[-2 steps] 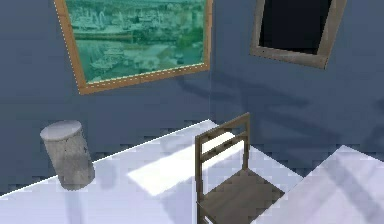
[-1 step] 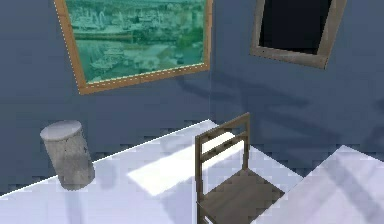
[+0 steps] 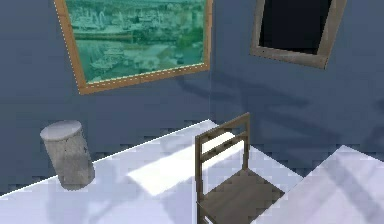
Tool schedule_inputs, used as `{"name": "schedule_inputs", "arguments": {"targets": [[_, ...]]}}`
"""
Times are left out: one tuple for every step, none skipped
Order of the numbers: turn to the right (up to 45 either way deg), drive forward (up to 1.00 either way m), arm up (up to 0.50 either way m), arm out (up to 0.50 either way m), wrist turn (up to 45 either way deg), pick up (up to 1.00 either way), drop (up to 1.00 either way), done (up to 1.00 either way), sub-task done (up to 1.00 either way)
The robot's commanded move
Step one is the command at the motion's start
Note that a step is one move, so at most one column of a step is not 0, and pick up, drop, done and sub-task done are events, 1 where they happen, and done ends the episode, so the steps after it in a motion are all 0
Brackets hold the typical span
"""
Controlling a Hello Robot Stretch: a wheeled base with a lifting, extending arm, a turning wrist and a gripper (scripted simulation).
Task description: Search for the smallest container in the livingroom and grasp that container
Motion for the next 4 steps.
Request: {"name": "schedule_inputs", "arguments": {"targets": [[0.0,0.00,0.00,0.34,0.0,0.00,0.00,0.00,0.00],[0.0,0.00,0.00,0.00,45.0,0.00,0.00,0.00,0.00],[0.0,0.00,0.00,0.00,45.0,0.00,0.00,0.00,0.00],[0.0,0.00,0.00,0.00,45.0,0.00,0.00,0.00,0.00]]}}
